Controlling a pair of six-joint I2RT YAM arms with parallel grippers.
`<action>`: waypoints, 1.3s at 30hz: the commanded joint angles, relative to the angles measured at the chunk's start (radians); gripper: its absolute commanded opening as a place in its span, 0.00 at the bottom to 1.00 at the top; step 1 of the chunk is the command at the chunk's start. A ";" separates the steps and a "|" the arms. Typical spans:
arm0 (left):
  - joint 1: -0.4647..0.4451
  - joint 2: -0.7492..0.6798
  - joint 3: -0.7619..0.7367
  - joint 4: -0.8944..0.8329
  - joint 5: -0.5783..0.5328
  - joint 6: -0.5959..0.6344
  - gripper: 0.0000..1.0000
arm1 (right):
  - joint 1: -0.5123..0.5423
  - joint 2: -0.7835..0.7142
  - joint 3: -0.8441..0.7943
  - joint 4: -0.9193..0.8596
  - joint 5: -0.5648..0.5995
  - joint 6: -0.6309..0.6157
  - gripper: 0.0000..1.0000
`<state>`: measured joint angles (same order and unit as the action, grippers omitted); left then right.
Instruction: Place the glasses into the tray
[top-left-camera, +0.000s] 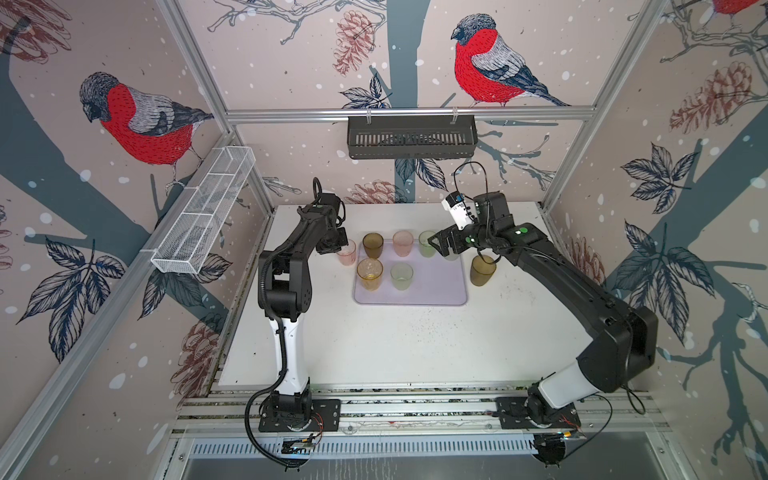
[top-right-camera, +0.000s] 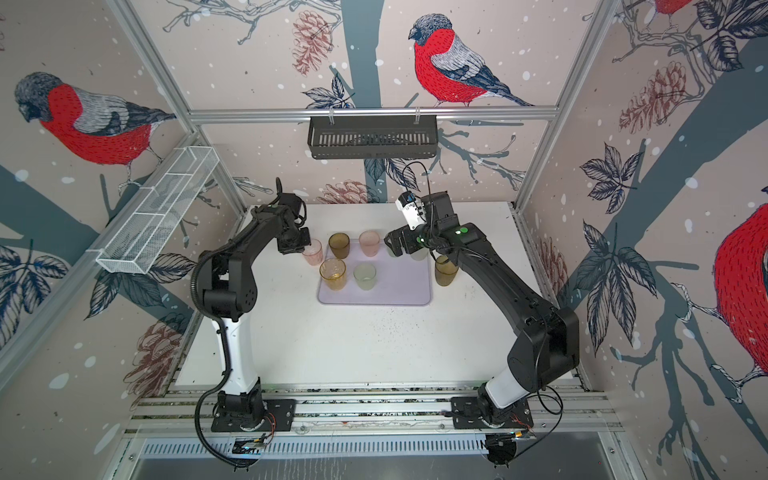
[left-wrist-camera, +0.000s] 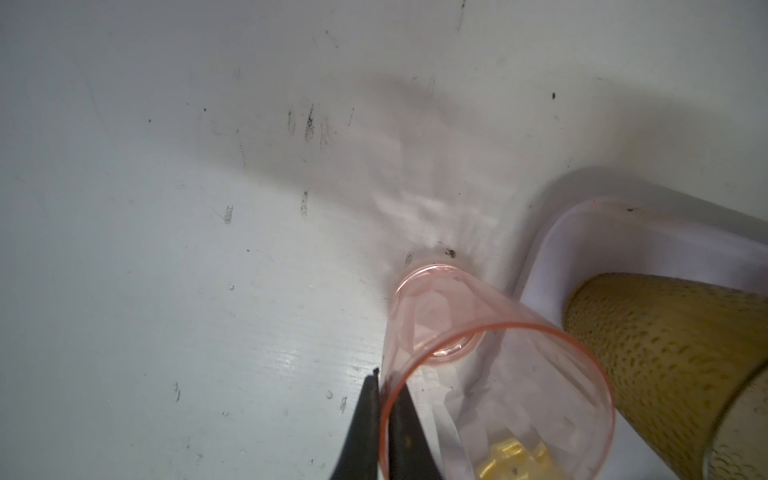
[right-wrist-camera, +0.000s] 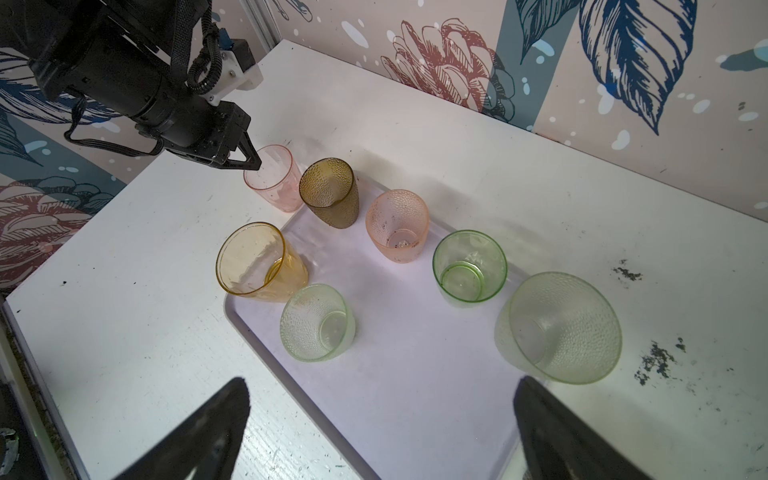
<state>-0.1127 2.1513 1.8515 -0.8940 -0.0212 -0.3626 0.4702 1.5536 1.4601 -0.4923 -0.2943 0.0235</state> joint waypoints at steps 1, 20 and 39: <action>0.002 -0.007 -0.001 -0.006 0.000 0.000 0.06 | 0.000 -0.004 0.003 0.015 -0.005 -0.007 1.00; 0.002 -0.019 0.035 -0.042 -0.029 0.004 0.02 | 0.000 -0.017 -0.007 0.021 -0.008 -0.010 1.00; -0.019 -0.095 0.150 -0.131 -0.010 -0.012 0.00 | -0.006 -0.012 -0.014 0.025 -0.012 0.006 1.00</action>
<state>-0.1257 2.0766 1.9793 -0.9802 -0.0425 -0.3672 0.4667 1.5402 1.4475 -0.4919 -0.2943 0.0235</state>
